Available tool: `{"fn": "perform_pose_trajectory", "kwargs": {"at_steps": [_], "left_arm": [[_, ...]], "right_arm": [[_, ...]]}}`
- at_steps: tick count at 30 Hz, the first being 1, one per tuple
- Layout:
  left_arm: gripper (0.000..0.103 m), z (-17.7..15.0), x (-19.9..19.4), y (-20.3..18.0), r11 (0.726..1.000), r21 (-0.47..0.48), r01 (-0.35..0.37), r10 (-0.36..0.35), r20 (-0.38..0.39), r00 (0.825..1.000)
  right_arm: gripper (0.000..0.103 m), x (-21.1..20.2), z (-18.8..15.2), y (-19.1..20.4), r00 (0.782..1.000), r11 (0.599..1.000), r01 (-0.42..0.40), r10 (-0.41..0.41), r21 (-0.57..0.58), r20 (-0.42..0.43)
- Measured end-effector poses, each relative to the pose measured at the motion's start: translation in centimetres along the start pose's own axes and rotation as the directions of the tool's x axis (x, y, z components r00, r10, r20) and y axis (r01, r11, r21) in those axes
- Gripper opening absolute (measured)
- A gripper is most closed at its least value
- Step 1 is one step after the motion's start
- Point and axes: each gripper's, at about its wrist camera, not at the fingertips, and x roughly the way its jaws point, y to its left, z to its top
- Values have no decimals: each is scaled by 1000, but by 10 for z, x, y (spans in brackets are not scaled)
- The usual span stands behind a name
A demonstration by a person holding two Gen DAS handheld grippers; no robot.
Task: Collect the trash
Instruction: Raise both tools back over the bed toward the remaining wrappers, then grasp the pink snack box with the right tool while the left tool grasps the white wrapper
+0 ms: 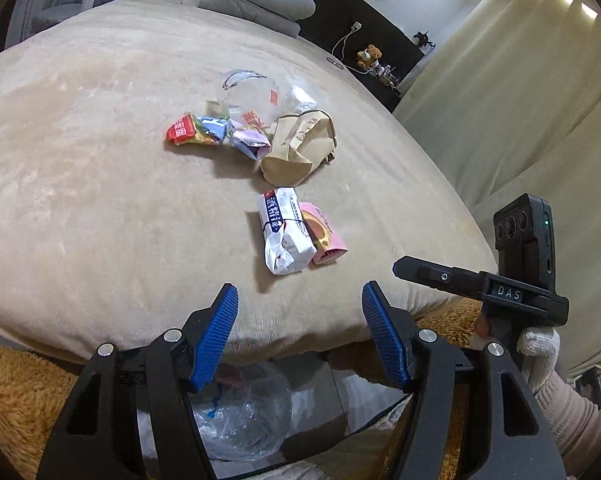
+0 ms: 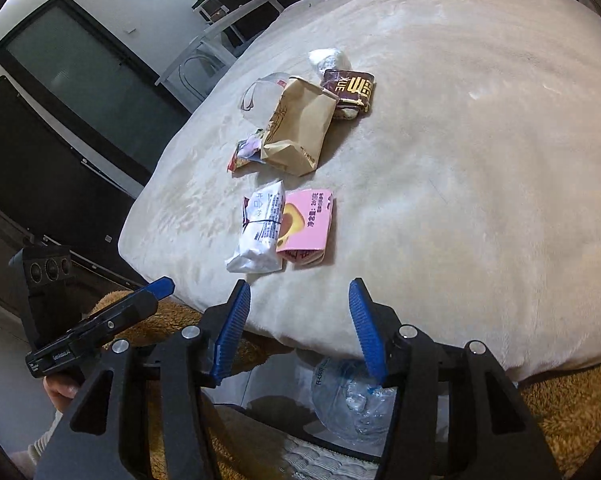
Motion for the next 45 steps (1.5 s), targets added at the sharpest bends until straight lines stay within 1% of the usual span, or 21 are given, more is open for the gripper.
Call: {"fn": "perform_pose_trajectory", "kwargs": {"at_steps": [8, 11, 13, 15, 21, 29, 30, 31, 35, 45], "left_arm": [[63, 19, 3, 6, 1000, 1, -7, 7, 12, 1000], [63, 22, 5, 10, 1000, -4, -7, 8, 10, 1000], [63, 24, 6, 12, 1000, -7, -7, 7, 8, 1000], [63, 25, 9, 13, 1000, -12, -5, 5, 5, 1000], [63, 23, 10, 14, 1000, -16, 1, -1, -2, 1000], [63, 23, 13, 13, 1000, -17, 0, 0, -10, 1000], [63, 23, 13, 13, 1000, -16, -2, 2, -11, 1000], [63, 23, 13, 12, 1000, -17, -3, 3, -11, 1000], [63, 23, 14, 13, 1000, -20, -6, 5, -16, 1000], [63, 25, 20, 8, 1000, -10, -20, 19, -37, 999]], "right_arm": [[55, 36, 30, 10, 997, 995, 59, -63, -75, -51], [55, 51, 35, 18, 991, 986, 102, -111, -129, -69], [55, 60, 37, 22, 985, 975, 149, -162, -165, -68], [55, 68, 39, 25, 980, 968, 170, -186, -184, -75], [55, 82, 40, 28, 971, 959, 196, -219, -206, -96], [54, 94, 44, 29, 964, 953, 214, -241, -213, -108], [49, 94, 45, 28, 964, 953, 217, -243, -212, -108], [48, 95, 45, 28, 962, 951, 224, -252, -214, -109], [44, 93, 45, 26, 965, 954, 219, -243, -207, -101], [43, 69, 44, 21, 976, 964, 197, -211, -177, -59]]}}
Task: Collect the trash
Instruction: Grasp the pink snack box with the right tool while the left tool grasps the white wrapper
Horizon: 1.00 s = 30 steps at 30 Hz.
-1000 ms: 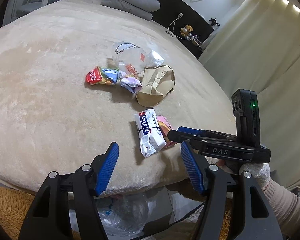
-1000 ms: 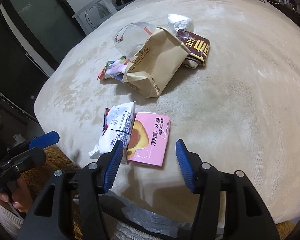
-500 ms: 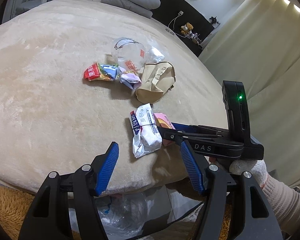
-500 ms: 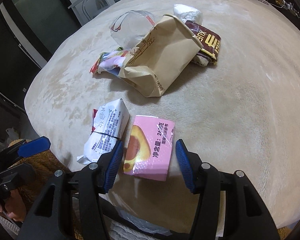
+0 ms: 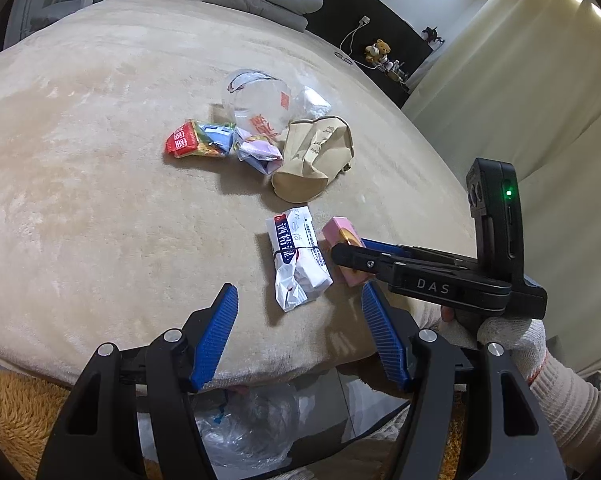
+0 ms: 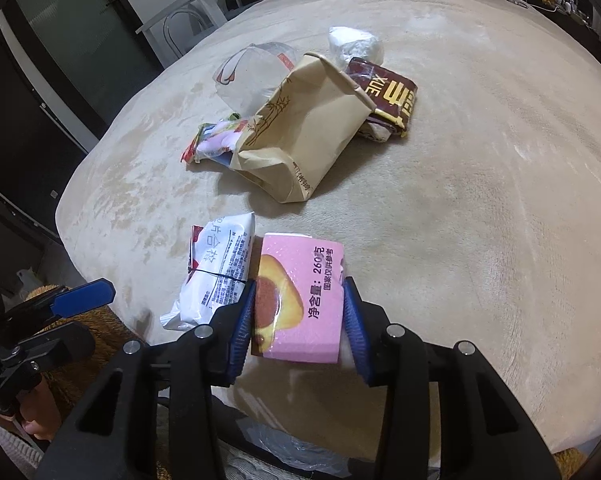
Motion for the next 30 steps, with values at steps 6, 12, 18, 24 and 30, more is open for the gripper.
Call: {"fn": "perform_pose_trajectory", "kwargs": {"at_steps": [6, 12, 18, 24, 30], "left_arm": [[63, 6, 12, -9, 1000, 25, -12, 13, -21, 1000], [63, 13, 30, -18, 998, 43, -39, 42, -56, 998], [63, 20, 53, -21, 995, 40, -88, 92, -101, 991], [63, 27, 75, -19, 991, 26, -132, 135, -143, 981], [63, 29, 93, -22, 984, 43, -173, 178, -176, 968]], "right_arm": [[42, -19, -8, -14, 999, 999, -26, 24, 37, 31], [42, -36, -18, -25, 997, 997, -49, 46, 58, 59], [42, -47, -27, -34, 995, 995, -69, 63, 71, 78], [42, -53, -33, -37, 993, 994, -87, 81, 72, 87], [42, -56, -34, -40, 991, 992, -99, 91, 76, 94]]}}
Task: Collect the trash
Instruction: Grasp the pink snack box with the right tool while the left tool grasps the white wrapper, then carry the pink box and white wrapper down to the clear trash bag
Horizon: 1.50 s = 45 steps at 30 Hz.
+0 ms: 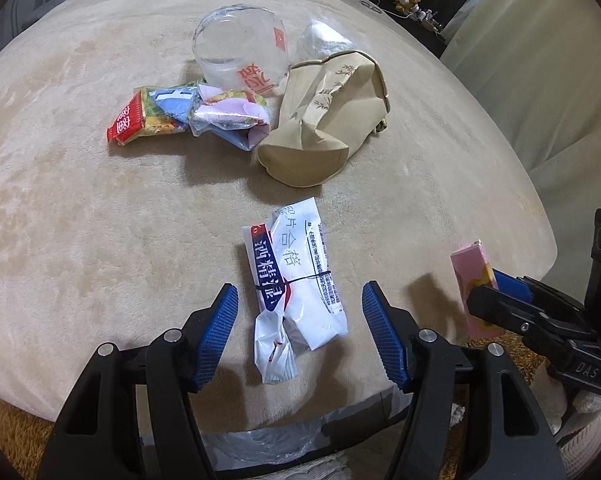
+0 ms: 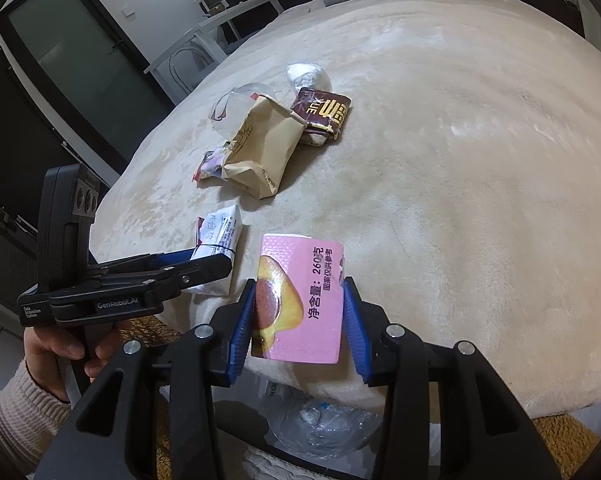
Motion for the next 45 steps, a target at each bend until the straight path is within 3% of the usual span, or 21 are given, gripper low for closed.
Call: {"fn": "perform_pose_trajectory", "kwargs": {"at_steps": [3, 8, 31, 45], "left_arm": [[61, 1, 3, 0, 1000, -2, -22, 22, -1, 1000], [41, 1, 6, -1, 999, 3, -32, 32, 2, 999], [41, -19, -44, 1, 1000, 23, -10, 8, 75, 997], [41, -51, -89, -5, 999, 44, 23, -28, 123, 992]], "right_arm": [[42, -1, 0, -1, 1000, 1000, -3, 3, 1, 2], [42, -2, -1, -1, 1000, 1000, -4, 4, 2, 1], [42, -9, -10, 10, 1000, 1000, -3, 3, 7, 12], [42, -21, -34, 28, 1000, 1000, -8, 8, 14, 18]]}}
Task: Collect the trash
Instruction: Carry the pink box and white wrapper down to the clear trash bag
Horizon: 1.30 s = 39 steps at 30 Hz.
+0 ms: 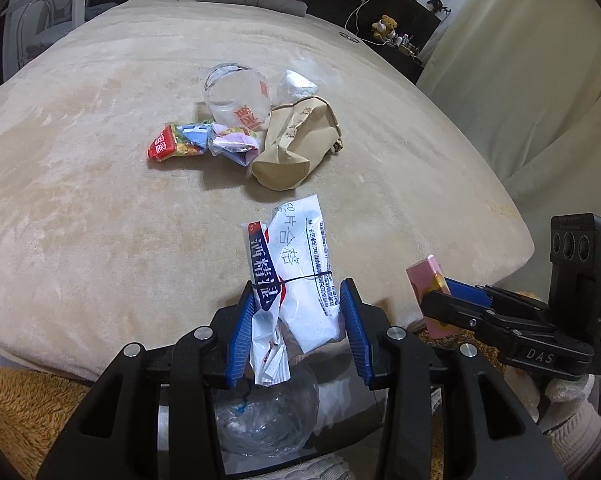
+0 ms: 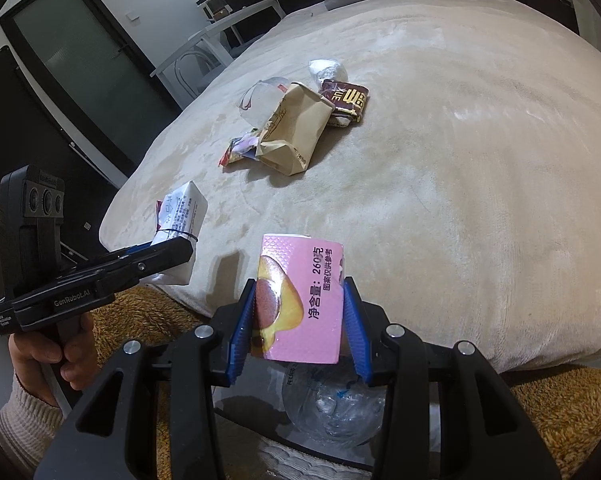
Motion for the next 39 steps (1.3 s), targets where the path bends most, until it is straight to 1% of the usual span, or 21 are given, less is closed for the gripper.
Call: {"fn": "perform_pose_trajectory", "kwargs": {"at_steps": [9, 18, 24, 29, 35, 39], "left_arm": [[41, -25, -18, -14, 999, 22, 29, -29, 0, 1000], [41, -51, -20, -18, 998, 17, 60, -59, -33, 998], [41, -68, -8, -18, 997, 10, 74, -73, -93, 993], [41, -85, 11, -14, 997, -14, 81, -83, -163, 983], [41, -100, 38, -5, 996, -51, 74, -84, -244, 966], [41, -110, 58, 4, 995, -75, 57, -78, -307, 949]], "right_arm": [[42, -7, -27, 7, 1000, 1000, -5, 5, 8, -15], [42, -12, -46, 15, 999, 1000, -19, 19, 12, -33], [42, -2, -54, 15, 997, 1000, -21, 23, 21, -72], [42, 13, -63, 11, 991, 999, -22, 27, 33, -131], [42, 38, -73, 1, 974, 997, -7, 23, 70, -226], [42, 56, -76, -4, 955, 996, 16, 11, 89, -297]]}}
